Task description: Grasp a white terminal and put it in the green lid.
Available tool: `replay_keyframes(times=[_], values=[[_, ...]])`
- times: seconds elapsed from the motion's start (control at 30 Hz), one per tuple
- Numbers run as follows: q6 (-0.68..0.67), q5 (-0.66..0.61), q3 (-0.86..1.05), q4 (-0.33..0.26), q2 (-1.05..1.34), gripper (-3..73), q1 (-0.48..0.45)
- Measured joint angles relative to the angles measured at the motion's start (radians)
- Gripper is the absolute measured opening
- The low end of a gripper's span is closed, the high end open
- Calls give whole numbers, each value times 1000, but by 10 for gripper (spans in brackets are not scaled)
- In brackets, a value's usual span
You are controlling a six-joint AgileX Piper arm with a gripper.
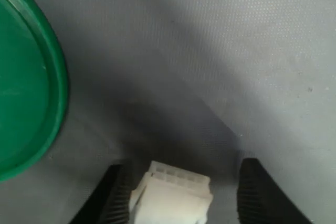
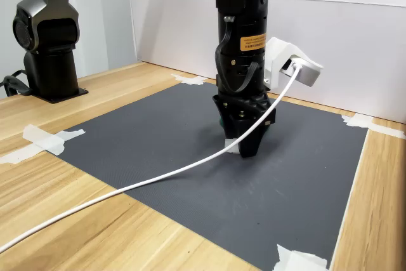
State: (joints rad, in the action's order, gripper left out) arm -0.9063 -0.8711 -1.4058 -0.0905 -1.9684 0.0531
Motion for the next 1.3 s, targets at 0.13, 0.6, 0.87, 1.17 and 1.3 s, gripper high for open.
replay_keyframes(times=[0.13,0.6,0.87,1.17,1.3], values=[[1,-1,0,0,0,490,0],[1,-1,0,3,0,487,0],[1,16,0,4,0,487,0],[0,11,0,4,0,372,0],[0,7,0,7,0,335,0]])
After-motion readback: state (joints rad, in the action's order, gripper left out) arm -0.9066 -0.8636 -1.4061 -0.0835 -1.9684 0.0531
